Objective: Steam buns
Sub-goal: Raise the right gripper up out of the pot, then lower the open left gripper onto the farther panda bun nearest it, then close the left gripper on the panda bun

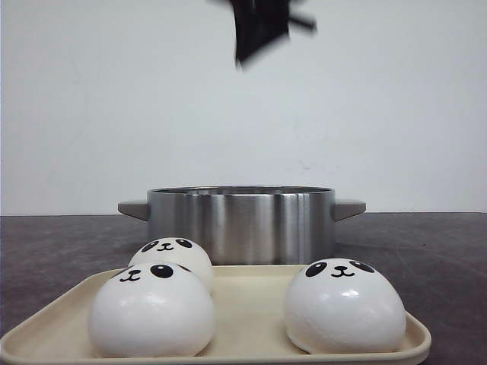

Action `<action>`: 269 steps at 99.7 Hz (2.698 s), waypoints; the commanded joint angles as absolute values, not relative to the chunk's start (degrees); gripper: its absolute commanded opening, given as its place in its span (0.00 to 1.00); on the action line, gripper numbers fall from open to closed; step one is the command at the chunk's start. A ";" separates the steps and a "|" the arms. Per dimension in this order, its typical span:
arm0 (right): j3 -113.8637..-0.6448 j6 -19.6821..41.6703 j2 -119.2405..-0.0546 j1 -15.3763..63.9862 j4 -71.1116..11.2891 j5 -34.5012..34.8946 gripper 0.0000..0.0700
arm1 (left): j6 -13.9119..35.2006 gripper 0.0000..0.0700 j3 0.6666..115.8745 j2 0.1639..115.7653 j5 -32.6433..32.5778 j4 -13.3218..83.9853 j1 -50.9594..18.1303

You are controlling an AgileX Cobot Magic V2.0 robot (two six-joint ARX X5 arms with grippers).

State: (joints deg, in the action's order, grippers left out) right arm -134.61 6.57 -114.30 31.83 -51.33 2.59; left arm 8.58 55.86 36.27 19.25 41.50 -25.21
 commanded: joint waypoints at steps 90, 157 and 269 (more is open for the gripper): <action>-77.58 -6.83 -34.63 32.86 -48.01 -6.02 0.00 | 29.02 0.86 56.75 73.32 12.34 45.41 -36.91; -77.58 -1.45 -26.39 32.84 -55.33 -6.02 0.00 | 31.16 0.97 60.93 91.50 6.72 37.63 -39.20; -77.58 -1.50 -26.39 32.84 -58.19 -6.02 0.00 | 33.17 0.00 67.09 101.45 3.84 42.50 -41.65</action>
State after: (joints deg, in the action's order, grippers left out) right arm -76.75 -2.48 -26.24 32.53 -58.52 -6.02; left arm 33.85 65.67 100.14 3.92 40.91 -41.12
